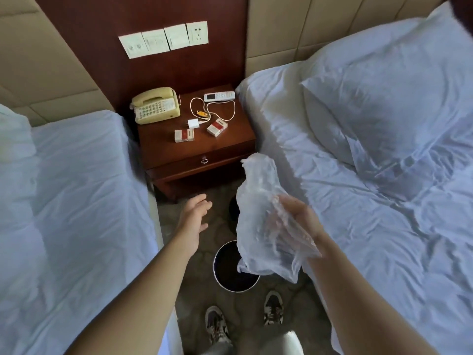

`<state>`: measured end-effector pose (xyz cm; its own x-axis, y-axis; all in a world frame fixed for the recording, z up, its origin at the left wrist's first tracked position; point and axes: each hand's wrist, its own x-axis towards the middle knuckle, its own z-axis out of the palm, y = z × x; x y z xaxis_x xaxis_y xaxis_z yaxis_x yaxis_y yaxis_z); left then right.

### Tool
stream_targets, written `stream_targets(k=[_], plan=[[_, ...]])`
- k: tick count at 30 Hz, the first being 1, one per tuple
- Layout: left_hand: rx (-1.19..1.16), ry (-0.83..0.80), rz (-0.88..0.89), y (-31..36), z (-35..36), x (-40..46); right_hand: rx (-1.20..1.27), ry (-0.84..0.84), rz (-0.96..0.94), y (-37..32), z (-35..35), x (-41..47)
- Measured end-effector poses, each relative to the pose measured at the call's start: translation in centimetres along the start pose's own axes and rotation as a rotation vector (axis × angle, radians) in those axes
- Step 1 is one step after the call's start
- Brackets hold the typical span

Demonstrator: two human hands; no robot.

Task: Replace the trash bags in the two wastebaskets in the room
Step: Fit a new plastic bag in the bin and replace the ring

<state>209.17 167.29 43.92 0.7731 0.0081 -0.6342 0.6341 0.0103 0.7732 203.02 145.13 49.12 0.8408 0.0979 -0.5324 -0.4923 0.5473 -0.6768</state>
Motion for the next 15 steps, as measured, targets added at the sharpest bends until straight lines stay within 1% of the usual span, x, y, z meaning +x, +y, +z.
stream_targets(k=[1,2,4,7,8,9,11,13,14,15], plan=[[0.005,-0.027,-0.062,-1.1,-0.4,0.7,0.088,0.030,0.005,-0.2,0.2,-0.2],[0.030,-0.074,-0.109,-2.2,-0.6,1.5,0.125,0.057,-0.026,-0.1,-0.3,-0.2],[0.065,-0.198,-0.180,-4.2,-0.1,2.8,0.121,0.159,-0.074,-0.1,-1.1,-0.5],[-0.097,-0.365,-0.439,-5.6,2.7,4.3,0.045,0.350,-0.158,0.2,-4.2,0.1],[-0.113,-0.428,-0.497,-5.8,3.6,4.6,-0.012,0.424,-0.174,0.0,-4.5,0.1],[-0.094,-0.487,-0.518,-5.9,4.5,4.6,-0.044,0.490,-0.190,0.1,-5.3,-0.1],[-0.040,-0.526,-0.516,-6.5,5.6,5.3,-0.148,0.522,-0.221,0.8,-6.3,0.3],[-0.050,-0.500,-0.526,-7.2,5.4,6.0,-0.153,0.486,-0.308,2.0,-8.5,0.8],[-0.036,-0.483,-0.494,-7.4,5.0,6.6,-0.157,0.475,-0.325,2.6,-9.9,1.6],[-0.030,-0.456,-0.455,-7.5,4.3,7.2,-0.147,0.468,-0.303,2.8,-11.0,2.3]])
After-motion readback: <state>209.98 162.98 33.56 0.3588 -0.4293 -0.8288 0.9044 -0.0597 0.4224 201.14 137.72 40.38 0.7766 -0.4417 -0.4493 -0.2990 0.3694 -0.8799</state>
